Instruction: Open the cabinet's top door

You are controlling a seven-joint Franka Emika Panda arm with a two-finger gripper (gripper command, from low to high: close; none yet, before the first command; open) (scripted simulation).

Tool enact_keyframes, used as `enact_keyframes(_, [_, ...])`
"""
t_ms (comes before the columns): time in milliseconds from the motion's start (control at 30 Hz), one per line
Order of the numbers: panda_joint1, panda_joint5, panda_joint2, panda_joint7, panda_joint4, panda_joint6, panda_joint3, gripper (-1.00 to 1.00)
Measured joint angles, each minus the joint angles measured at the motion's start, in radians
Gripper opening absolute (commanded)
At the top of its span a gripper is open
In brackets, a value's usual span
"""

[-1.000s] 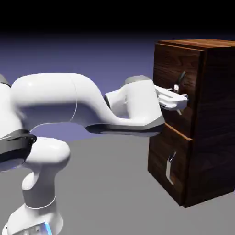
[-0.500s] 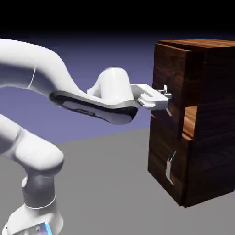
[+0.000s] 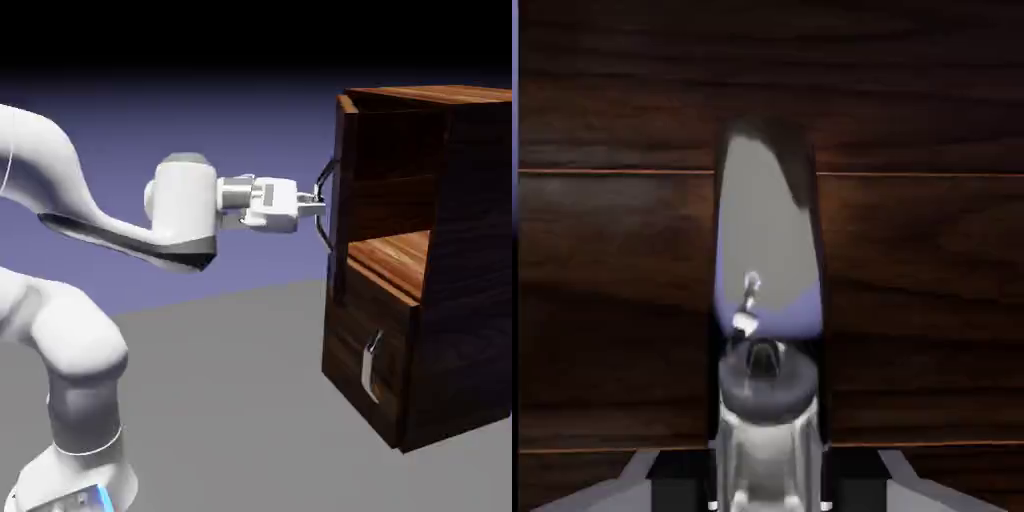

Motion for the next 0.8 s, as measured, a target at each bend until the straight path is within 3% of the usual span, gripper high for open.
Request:
enact_keyframes(367, [0.040,0.479,0.032,-0.089,0.014,-0.385,0.339,-1.00])
enact_keyframes(800, [-0.056,0.876,0.372,-0.022,0.328,-0.950,0.744,-1.00])
